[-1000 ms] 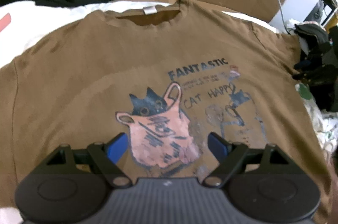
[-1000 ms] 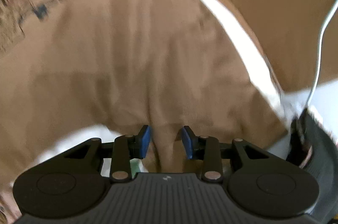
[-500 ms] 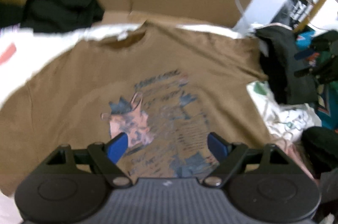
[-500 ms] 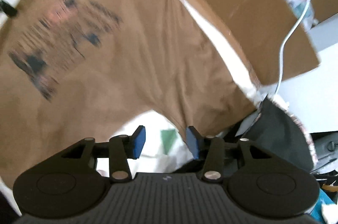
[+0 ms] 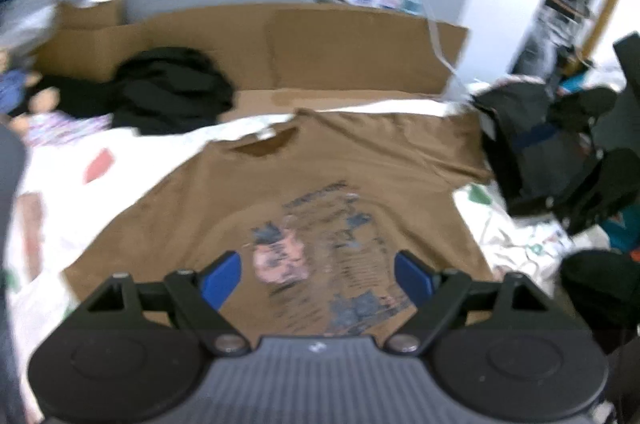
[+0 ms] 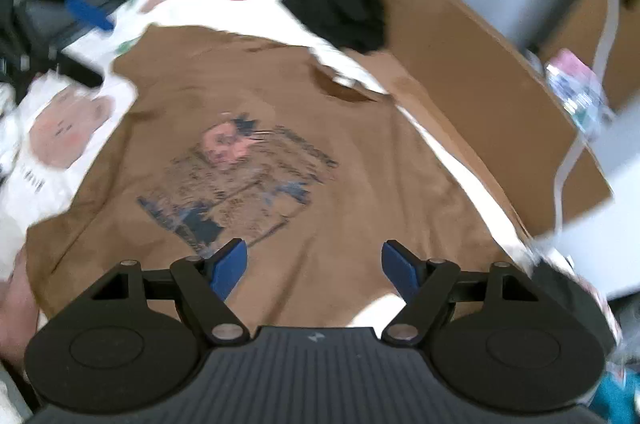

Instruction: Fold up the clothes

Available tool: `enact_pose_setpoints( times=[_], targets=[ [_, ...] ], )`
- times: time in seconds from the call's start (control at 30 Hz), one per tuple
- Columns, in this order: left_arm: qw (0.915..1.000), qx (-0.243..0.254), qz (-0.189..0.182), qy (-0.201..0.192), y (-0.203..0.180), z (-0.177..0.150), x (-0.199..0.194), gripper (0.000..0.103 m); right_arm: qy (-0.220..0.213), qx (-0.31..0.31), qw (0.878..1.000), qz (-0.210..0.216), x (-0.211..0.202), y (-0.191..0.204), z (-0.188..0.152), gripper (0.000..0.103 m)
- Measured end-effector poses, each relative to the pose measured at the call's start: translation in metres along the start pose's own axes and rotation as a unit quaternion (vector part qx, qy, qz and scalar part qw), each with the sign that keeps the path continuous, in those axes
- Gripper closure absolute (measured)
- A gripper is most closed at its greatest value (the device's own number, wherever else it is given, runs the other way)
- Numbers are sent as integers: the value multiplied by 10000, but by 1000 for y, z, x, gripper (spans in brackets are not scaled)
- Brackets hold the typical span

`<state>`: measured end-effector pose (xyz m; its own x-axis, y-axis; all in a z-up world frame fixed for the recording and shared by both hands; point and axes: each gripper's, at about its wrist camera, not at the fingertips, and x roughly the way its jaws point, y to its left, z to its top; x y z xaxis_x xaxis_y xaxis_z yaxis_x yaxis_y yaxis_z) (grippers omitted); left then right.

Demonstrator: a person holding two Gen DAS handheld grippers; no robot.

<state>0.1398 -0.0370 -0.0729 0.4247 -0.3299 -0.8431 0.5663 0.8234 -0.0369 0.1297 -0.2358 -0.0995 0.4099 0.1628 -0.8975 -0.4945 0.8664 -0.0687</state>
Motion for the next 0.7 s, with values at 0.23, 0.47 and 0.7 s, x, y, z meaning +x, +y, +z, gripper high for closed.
enact_pose_setpoints(
  times=[0.23,0.47,0.7],
  targets=[
    [9973,-249,646,263,-5,-7,-28,9,-329,-422,9977,420,4,11,17,24],
    [9955,-773,247,495,11,-34,23,11,-209,-168,9987,439,13,5,-12,23],
    [9898,-833,111,1149,11,-77,89,17,258,22,9986,453,35,-6,-56,23]
  ],
)
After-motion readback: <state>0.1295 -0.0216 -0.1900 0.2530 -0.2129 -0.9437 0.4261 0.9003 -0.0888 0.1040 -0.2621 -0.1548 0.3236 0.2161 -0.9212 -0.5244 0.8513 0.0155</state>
